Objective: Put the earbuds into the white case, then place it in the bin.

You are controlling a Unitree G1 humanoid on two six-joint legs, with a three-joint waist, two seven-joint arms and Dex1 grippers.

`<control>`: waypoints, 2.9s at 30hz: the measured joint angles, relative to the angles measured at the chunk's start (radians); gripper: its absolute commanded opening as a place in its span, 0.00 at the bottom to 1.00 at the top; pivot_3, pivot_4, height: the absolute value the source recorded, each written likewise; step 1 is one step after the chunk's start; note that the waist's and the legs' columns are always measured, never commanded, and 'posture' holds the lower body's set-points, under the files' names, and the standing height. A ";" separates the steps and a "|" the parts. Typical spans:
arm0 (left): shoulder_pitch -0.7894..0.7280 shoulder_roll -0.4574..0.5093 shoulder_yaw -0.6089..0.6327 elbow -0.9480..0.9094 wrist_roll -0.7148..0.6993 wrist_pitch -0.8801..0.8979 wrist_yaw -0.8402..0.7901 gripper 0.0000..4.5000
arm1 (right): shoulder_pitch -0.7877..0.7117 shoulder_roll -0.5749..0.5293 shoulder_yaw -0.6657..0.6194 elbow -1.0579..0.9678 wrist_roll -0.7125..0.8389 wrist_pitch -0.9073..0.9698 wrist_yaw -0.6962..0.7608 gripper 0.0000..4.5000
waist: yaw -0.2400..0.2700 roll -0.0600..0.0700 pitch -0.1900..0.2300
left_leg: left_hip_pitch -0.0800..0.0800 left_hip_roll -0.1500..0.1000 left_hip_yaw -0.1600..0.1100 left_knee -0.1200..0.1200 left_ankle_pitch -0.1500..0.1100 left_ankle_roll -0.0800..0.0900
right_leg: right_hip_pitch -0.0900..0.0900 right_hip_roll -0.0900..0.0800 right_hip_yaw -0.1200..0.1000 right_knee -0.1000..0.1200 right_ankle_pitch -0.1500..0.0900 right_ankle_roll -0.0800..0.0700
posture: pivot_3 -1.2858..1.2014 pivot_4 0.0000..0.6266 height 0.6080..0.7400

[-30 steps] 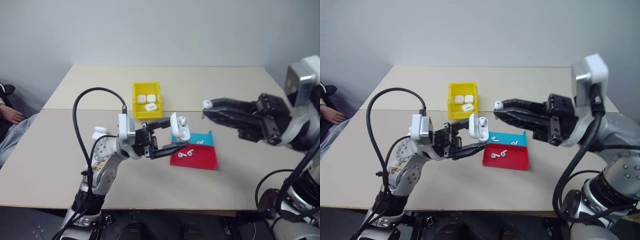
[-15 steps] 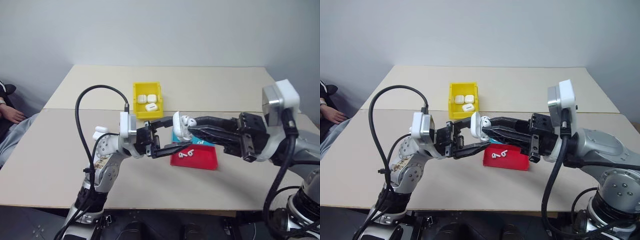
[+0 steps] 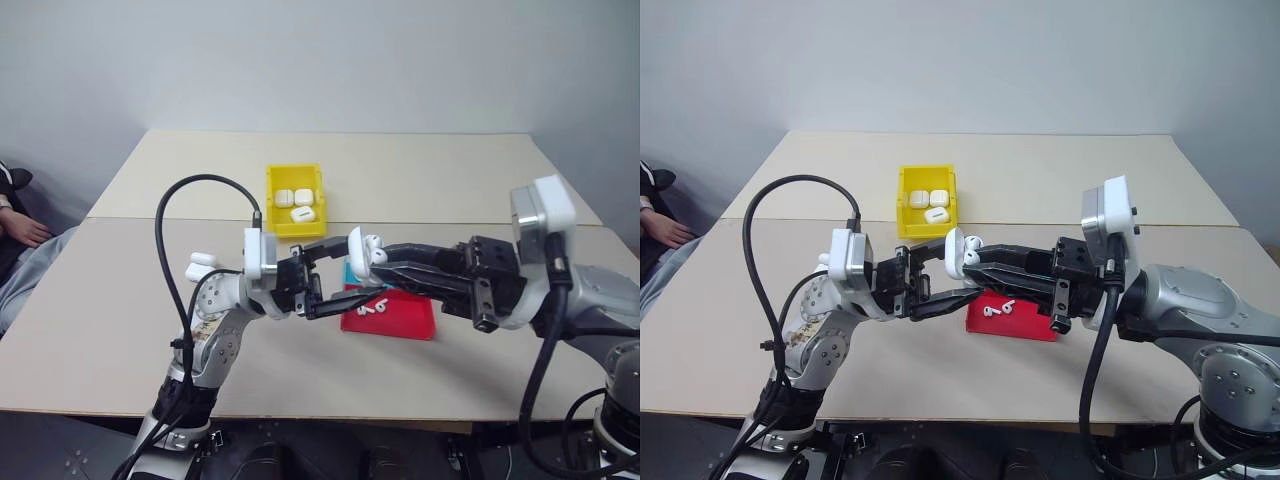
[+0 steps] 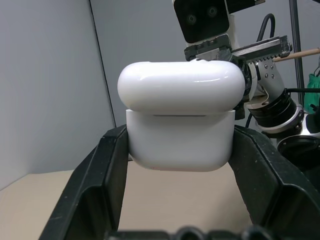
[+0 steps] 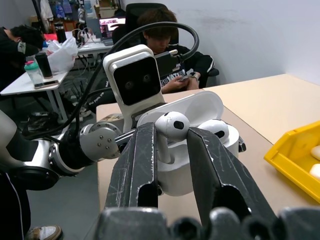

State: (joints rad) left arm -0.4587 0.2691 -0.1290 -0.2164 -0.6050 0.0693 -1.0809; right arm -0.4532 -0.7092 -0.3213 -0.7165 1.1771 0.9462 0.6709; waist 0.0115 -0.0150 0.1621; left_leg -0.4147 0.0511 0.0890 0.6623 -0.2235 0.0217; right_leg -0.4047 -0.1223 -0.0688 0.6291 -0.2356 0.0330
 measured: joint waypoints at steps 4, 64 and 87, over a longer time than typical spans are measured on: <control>0.000 -0.002 0.002 0.005 0.004 -0.001 -0.001 0.62 | 0.021 -0.024 0.020 -0.007 -0.027 -0.048 0.013 0.44 | 0.000 0.000 0.000 | 0.000 0.000 0.000 0.000 0.000 0.000 | 0.000 0.000 0.000 0.000 0.000 0.000 | 0.52 0.24 1.00; -0.222 -0.077 -0.008 0.415 0.433 -0.198 0.278 0.62 | -0.266 -0.178 0.195 0.204 -0.463 -0.273 0.249 0.01 | 0.013 -0.001 0.001 | -0.002 0.000 0.004 0.004 -0.001 0.001 | 0.001 0.000 -0.003 0.000 0.001 0.001 | 0.52 0.24 1.00; -0.723 -0.163 0.040 1.411 0.791 -0.162 1.067 0.99 | -0.006 -0.106 0.146 0.129 -0.447 -0.149 -0.041 0.00 | 0.002 -0.004 0.002 | -0.007 -0.002 0.005 0.004 -0.001 0.002 | -0.003 -0.001 -0.004 -0.002 0.001 0.002 | 0.52 0.24 1.00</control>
State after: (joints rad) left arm -1.1821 0.1064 -0.0885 1.1944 0.1855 -0.0930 -0.0143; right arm -0.4596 -0.8154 -0.1751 -0.5873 0.7305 0.7977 0.6302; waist 0.0135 -0.0190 0.1640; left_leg -0.4221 0.0496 0.0943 0.6662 -0.2248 0.0241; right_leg -0.4078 -0.1237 -0.0725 0.6270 -0.2347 0.0355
